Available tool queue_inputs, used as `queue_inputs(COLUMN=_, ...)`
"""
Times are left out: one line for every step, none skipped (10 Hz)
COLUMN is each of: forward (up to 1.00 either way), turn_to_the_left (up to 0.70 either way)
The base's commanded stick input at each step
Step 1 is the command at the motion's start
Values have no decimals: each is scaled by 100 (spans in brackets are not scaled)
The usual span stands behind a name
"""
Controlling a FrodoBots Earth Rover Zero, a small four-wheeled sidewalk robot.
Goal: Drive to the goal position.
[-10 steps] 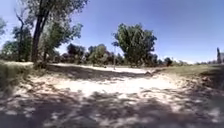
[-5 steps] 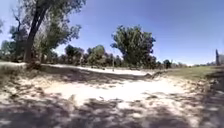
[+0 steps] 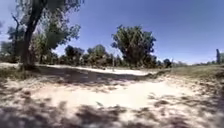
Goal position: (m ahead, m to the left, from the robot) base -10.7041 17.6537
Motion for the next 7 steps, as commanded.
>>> queue_inputs(forward=85, turn_to_the_left=0)
queue_inputs(forward=85, turn_to_the_left=0)
queue_inputs(forward=85, turn_to_the_left=0)
queue_inputs(forward=85, turn_to_the_left=0)
queue_inputs(forward=85, turn_to_the_left=0)
queue_inputs(forward=85, turn_to_the_left=0)
queue_inputs(forward=85, turn_to_the_left=0)
